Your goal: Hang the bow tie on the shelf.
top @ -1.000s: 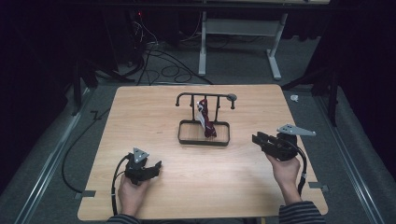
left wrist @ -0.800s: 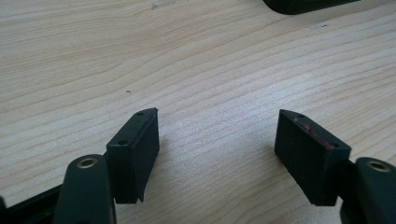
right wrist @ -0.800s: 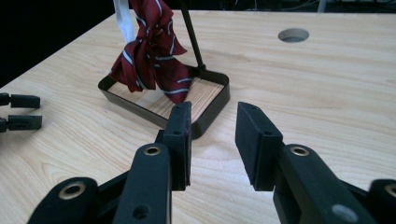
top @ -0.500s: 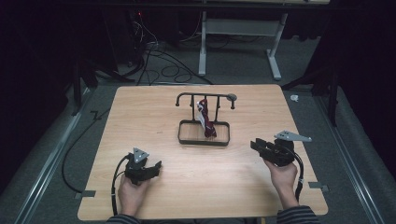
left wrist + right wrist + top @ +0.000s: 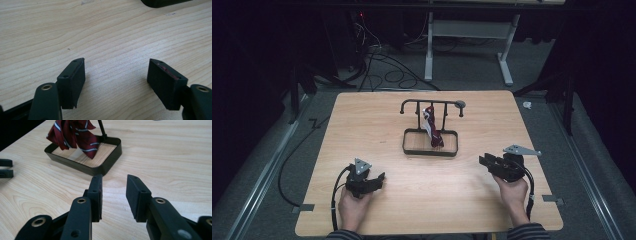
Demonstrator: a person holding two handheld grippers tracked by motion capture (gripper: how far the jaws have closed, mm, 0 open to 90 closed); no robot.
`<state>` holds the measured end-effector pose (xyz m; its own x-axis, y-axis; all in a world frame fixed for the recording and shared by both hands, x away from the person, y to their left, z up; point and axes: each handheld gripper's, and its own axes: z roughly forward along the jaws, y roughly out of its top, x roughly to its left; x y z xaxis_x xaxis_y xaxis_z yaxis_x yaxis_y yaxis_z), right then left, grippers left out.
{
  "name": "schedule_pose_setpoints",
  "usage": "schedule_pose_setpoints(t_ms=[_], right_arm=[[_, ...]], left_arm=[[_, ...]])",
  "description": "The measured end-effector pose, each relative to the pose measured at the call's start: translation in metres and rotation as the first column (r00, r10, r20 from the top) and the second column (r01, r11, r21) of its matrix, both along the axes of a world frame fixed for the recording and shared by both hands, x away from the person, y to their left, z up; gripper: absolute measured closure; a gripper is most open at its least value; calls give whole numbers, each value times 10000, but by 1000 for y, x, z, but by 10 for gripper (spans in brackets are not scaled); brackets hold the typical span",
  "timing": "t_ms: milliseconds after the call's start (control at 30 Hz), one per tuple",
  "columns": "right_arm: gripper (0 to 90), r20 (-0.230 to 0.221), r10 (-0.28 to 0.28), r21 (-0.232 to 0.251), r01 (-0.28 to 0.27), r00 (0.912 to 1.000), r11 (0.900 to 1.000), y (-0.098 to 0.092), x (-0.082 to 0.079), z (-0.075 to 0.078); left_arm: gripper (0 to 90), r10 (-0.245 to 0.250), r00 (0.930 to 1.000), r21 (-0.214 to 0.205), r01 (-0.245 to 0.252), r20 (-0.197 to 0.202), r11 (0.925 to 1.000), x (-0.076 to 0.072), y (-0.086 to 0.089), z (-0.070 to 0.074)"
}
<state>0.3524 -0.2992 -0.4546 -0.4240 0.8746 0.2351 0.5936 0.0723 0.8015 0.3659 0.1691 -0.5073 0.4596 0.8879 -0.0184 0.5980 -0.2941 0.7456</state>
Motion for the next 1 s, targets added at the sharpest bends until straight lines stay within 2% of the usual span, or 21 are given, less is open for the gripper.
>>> schedule_pose_setpoints(t_ms=[300, 533, 667, 767, 800, 833, 933, 1000], right_arm=[[672, -384, -159, 37, 161, 9991, 9999, -1, -2, -20], [656, -748, -313, -451, 279, 9967, 9986, 3, -1, -37], [639, -842, -375, -889, 300, 9957, 9956, 6, 0, -44], [611, -744, -461, -1265, 365, 9962, 9913, 9, -1, -47], [576, -572, -549, -1657, 447, 9969, 9852, 12, -1, -47], [576, -572, -549, -1657, 447, 9969, 9852, 12, -1, -47], [538, -373, -598, -2318, 495, 9975, 9715, 17, -2, -47], [529, -215, -565, -2828, 481, 9982, 9580, 22, -3, -47]], left_arm=[[313, -2, 10000, 0, 2, 2, 10000, 0, 0, 0], [312, -1, 10000, -1, 1, 2, 10000, 0, 0, 0], [312, 0, 10000, -3, 0, 0, 10000, 0, 0, 0], [312, 0, 10000, 2, 0, -1, 10000, 0, 0, 0], [312, -6, 10000, -2, 6, 1, 10000, 0, 0, 0], [312, -3, 10000, 6, 3, -13, 10000, 0, 0, 0], [312, 3, 10000, -3, -3, 8, 10000, 0, 0, 0], [312, 2, 10000, -2, -2, 8, 10000, 0, 0, 0]])
